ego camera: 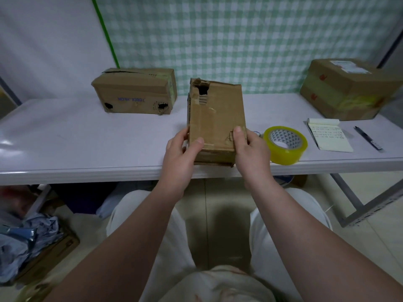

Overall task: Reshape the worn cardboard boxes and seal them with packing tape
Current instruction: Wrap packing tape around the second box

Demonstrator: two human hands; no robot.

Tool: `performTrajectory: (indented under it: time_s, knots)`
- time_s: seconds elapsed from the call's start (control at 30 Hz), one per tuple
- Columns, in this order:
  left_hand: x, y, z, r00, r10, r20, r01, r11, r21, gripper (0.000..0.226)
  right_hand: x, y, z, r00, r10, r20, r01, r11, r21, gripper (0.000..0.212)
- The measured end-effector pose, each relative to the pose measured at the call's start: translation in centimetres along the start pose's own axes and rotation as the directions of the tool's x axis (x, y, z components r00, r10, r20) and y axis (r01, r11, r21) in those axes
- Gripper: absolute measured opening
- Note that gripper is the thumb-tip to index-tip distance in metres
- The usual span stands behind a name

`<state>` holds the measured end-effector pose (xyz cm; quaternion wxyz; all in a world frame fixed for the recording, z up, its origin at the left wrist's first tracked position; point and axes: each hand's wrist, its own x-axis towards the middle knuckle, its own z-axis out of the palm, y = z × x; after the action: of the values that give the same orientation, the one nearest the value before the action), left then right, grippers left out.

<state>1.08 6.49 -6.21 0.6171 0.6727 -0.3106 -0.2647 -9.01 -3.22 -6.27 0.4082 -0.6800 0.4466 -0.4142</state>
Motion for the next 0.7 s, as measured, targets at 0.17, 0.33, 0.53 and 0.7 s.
performTrajectory:
  time_s: [0.17,0.33,0.53,0.7]
  knots:
    - [-0.8,0.1,-0.8,1.000,0.027,0.004,-0.027,1.000,0.001,0.070,-0.9,-0.4,-0.1,0.998,0.001,-0.060,0.002,0.998,0.057,0.044]
    - [-1.2,0.8,-1.9,0.999,0.044,-0.013,-0.045,0.998,-0.042,0.062,-1.5,-0.6,0.3,0.997,0.069,-0.030,-0.063,0.982,0.178,0.040]
    - [-1.2,1.6,-3.3,0.998,-0.046,0.030,0.051,0.981,-0.190,0.025,-1.4,-1.3,0.1,0.934,0.252,0.252,-0.328,0.885,0.330,0.038]
    - [-0.4,2.7,-4.5,0.981,-0.194,-0.027,0.172,0.920,-0.352,0.012,-0.3,-1.9,-1.6,0.810,0.367,0.457,-0.533,0.785,0.316,0.069]
